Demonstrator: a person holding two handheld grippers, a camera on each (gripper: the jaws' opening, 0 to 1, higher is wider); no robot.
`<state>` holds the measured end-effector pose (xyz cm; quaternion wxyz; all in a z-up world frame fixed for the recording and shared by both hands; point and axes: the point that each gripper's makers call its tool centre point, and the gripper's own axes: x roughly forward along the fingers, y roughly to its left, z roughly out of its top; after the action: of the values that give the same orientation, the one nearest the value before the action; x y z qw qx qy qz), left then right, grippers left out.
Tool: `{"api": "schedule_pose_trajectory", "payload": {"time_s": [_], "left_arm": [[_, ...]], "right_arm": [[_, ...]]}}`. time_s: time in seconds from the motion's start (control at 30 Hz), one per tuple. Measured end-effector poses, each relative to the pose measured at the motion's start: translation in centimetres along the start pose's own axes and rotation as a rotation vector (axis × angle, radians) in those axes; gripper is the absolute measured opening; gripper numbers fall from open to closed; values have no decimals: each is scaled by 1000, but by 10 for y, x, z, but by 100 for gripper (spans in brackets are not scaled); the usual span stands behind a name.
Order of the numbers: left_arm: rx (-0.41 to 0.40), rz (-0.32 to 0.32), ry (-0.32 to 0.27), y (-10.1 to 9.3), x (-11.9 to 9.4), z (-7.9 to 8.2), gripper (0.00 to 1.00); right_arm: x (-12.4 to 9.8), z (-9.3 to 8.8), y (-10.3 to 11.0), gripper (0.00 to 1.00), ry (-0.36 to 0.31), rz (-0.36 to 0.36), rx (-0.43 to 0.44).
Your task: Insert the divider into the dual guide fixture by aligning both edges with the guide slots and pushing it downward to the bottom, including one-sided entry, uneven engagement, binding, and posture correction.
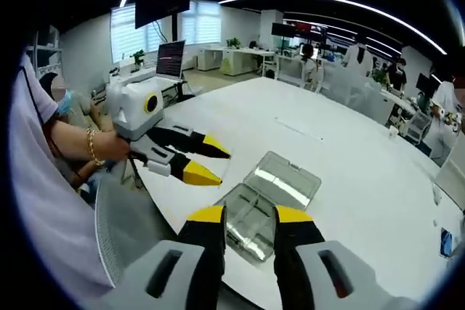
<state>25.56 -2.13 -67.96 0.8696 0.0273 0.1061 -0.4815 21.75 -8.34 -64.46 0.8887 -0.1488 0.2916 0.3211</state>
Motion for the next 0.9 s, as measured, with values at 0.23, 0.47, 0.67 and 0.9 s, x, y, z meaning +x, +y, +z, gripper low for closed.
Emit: {"api": "schedule_pose_trajectory", "payload": {"time_s": [0.23, 0.47, 0.67, 0.9], "left_arm": [[43, -8, 3, -8, -2, 1, 28], [81, -16, 11, -11, -3, 1, 28], [128, -29, 11, -16, -3, 3, 28], [148, -48, 9, -20, -2, 4, 28]], "right_arm": [[16, 13, 8, 15, 9, 44, -14], [33, 20, 18, 9, 37, 83, 3], [44, 21, 21, 9, 62, 90, 6], [50, 19, 22, 8, 87, 88, 34]]}}
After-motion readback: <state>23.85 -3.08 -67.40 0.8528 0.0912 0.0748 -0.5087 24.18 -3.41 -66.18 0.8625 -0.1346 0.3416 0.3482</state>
